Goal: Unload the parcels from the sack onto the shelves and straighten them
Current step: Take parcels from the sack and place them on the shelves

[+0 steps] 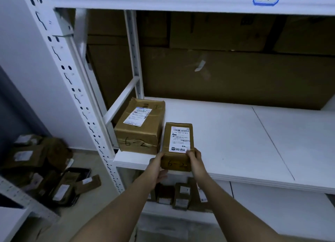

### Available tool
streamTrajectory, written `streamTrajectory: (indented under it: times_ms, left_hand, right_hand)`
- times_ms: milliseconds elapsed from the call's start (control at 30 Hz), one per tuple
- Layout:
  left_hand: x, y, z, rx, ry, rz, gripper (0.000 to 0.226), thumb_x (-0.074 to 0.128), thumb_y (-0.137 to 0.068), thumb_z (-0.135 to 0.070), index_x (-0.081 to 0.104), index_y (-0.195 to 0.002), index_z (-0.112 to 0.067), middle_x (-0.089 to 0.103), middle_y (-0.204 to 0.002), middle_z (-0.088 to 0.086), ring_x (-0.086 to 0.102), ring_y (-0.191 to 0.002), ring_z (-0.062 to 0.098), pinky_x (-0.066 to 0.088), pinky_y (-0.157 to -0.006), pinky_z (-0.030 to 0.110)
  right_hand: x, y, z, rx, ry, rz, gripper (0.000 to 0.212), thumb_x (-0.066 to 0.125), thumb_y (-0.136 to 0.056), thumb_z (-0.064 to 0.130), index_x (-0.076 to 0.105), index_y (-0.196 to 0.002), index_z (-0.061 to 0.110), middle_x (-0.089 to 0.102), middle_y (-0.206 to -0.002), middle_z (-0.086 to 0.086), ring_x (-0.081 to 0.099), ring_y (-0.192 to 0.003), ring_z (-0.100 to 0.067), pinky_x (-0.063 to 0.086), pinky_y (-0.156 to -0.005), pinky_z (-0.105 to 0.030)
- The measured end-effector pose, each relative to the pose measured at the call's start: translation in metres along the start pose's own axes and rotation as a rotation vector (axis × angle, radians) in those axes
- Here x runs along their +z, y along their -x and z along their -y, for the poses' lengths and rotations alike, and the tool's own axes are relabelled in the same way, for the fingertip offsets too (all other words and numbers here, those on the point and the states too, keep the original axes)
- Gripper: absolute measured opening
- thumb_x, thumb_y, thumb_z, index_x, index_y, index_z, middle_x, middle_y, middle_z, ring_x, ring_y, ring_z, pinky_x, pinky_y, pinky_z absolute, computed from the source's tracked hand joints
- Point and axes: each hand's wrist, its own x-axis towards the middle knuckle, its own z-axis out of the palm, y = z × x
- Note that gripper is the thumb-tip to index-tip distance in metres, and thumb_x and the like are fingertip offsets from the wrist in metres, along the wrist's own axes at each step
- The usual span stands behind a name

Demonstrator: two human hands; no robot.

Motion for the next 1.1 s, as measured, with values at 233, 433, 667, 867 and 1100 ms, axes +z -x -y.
streamTrajectory:
  times_ms: [233, 433, 667, 867, 1100]
  left_hand:
    - [0.001, -0.012, -0.012, 0.026, 0.041, -0.001, 0.055, 0.055, -0.089, -0.051, 0.046, -0.133, -0.019, 0.057, -0.126, 0.009, 0.061, -0.104, 0.023, 0.053, -0.078, 0.033]
    - [-0.003, -0.019, -0.019, 0.0, 0.104, -0.036, 0.049, 0.053, -0.092, -0.046, 0.046, -0.129, -0.014, 0.055, -0.121, 0.01, 0.06, -0.106, 0.025, 0.051, -0.089, 0.039]
    - [-0.013, -0.025, -0.028, 0.066, 0.017, -0.149, 0.023, 0.043, -0.099, -0.036, 0.048, -0.109, -0.016, 0.054, -0.092, -0.002, 0.058, -0.092, 0.02, 0.046, -0.082, 0.033]
    - [-0.016, -0.021, -0.036, 0.026, -0.041, -0.113, 0.026, 0.042, -0.099, -0.035, 0.048, -0.113, -0.014, 0.054, -0.096, 0.0, 0.057, -0.085, 0.015, 0.045, -0.074, 0.03]
    - [-0.012, -0.014, -0.03, -0.018, -0.118, -0.059, 0.025, 0.047, -0.096, -0.033, 0.05, -0.114, -0.015, 0.056, -0.109, 0.006, 0.058, -0.088, 0.017, 0.044, -0.082, 0.033]
  right_hand:
    - [0.007, -0.022, 0.003, -0.036, 0.036, -0.01, 0.042, 0.044, -0.099, 0.04, 0.04, -0.138, 0.024, 0.053, -0.135, -0.007, 0.051, -0.121, -0.026, 0.039, -0.108, -0.048]
    - [0.014, -0.037, 0.01, -0.017, 0.012, -0.046, 0.056, 0.042, -0.1, 0.042, 0.026, -0.148, 0.019, 0.045, -0.142, -0.012, 0.046, -0.128, -0.029, 0.036, -0.111, -0.047]
    - [0.02, -0.048, 0.015, -0.019, 0.046, -0.078, 0.056, 0.041, -0.1, 0.044, 0.028, -0.148, 0.018, 0.044, -0.142, -0.014, 0.045, -0.128, -0.031, 0.036, -0.111, -0.046]
    - [0.019, -0.05, 0.017, -0.015, 0.028, -0.055, 0.054, 0.04, -0.1, 0.043, 0.029, -0.146, 0.018, 0.046, -0.14, -0.013, 0.048, -0.125, -0.029, 0.039, -0.104, -0.039]
    - [0.009, -0.04, 0.021, 0.004, 0.001, -0.105, 0.064, 0.045, -0.097, 0.048, 0.027, -0.148, 0.014, 0.043, -0.145, -0.014, 0.044, -0.13, -0.03, 0.036, -0.11, -0.042]
